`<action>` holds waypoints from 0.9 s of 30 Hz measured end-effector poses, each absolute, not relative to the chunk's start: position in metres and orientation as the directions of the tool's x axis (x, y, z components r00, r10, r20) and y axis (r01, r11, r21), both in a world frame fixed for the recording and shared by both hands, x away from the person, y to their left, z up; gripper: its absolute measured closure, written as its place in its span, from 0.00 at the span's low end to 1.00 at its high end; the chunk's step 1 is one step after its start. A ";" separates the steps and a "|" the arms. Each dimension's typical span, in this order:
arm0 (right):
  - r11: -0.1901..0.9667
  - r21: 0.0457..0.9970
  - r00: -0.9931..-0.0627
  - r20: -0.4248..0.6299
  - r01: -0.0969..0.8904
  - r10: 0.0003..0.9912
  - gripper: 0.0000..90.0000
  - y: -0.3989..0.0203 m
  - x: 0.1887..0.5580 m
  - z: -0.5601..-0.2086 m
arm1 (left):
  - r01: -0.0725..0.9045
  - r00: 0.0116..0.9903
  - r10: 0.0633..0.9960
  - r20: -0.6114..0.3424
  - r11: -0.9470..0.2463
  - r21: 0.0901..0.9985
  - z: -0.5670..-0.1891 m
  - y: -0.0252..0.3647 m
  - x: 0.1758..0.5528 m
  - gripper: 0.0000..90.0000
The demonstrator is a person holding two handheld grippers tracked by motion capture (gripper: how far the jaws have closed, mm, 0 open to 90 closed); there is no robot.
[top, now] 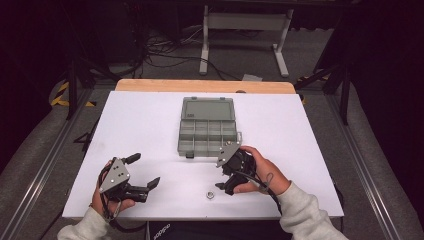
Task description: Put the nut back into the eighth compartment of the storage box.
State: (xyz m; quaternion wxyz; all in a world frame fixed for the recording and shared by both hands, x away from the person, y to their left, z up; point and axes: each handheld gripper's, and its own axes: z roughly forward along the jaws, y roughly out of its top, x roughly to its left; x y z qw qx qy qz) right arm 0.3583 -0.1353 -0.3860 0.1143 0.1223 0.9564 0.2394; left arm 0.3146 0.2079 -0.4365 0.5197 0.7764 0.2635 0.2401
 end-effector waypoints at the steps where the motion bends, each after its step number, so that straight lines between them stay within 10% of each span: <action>1: 0.862 0.478 -0.951 -0.149 0.171 0.272 0.14 -0.131 0.356 -0.389 | 0.160 0.746 0.659 0.097 -0.318 0.934 -0.437 0.208 0.315 0.05; 14: 0.919 0.352 -0.973 -0.078 0.176 0.216 0.20 -0.098 0.350 -0.419 | 0.162 0.747 0.658 0.098 -0.323 0.933 -0.437 0.208 0.315 0.05; 27: 0.937 0.306 -0.983 -0.019 0.168 0.182 0.61 -0.094 0.351 -0.427 | 0.164 0.747 0.658 0.096 -0.322 0.932 -0.437 0.209 0.315 0.05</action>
